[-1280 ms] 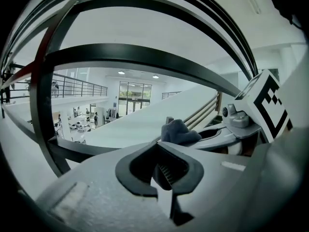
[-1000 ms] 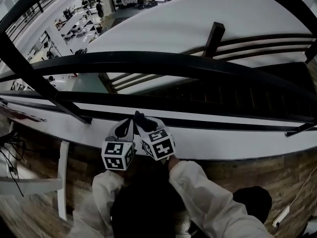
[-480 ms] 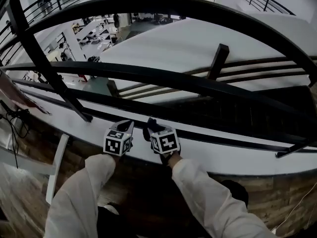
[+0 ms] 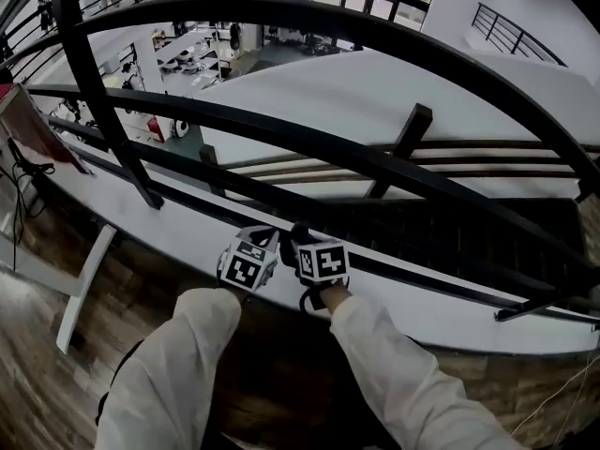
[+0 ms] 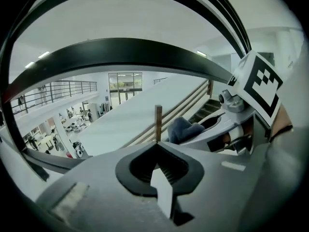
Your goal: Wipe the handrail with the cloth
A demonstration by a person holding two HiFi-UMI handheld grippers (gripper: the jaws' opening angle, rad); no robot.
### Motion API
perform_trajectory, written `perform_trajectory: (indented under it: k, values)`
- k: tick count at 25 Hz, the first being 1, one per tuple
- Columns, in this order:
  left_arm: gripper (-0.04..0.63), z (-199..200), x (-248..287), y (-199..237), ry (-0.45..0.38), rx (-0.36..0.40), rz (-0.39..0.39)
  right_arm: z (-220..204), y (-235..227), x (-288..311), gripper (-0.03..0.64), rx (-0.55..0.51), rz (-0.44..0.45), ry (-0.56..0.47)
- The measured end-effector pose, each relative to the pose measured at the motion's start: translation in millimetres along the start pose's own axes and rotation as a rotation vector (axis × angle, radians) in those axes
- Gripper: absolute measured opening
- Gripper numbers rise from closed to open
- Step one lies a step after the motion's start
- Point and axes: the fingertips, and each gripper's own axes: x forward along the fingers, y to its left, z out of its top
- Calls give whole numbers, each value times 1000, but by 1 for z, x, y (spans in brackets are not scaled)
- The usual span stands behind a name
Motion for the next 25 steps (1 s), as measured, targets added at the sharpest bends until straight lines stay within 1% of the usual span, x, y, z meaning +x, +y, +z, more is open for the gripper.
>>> perform_trajectory:
  k: [3,5,9,12,14,16,18,21,23,25]
  values:
    - [-3,6,6,-19,-14,-11,-29,-12,-22,-16,110,-16,-3,26]
    - [-3,7,10,-29,-18,-24,-36,-20,-36,-27,110,-20,7,45]
    - [-3,6,19,-45,-33,-62,-45,-33,-66,-49,110,27,21,49]
    - [-3,4,24,-58,-29,-42,-46,-43,-84,-66,110,19,5,39]
    - [-3,10,30,-66,-35,-47,-48,-48,-95,-75,110,30,-8,39]
    - [-3,20,38,-81,-54,-65,-74,-52,-106,-83,110,39,-18,48]
    - [-3,29,43,-103,-67,-71,-115,-56,-115,-92,110,20,-18,62]
    - [-2,33,52,-137,-58,-70,-168,-64,-133,-109,110,-14,-14,82]
    - [-2,35,58,-158,-58,-62,-202,-70,-148,-123,110,-29,-20,88]
    - [-2,36,63,-177,-56,-39,-226,-77,-164,-136,110,-16,-29,75]
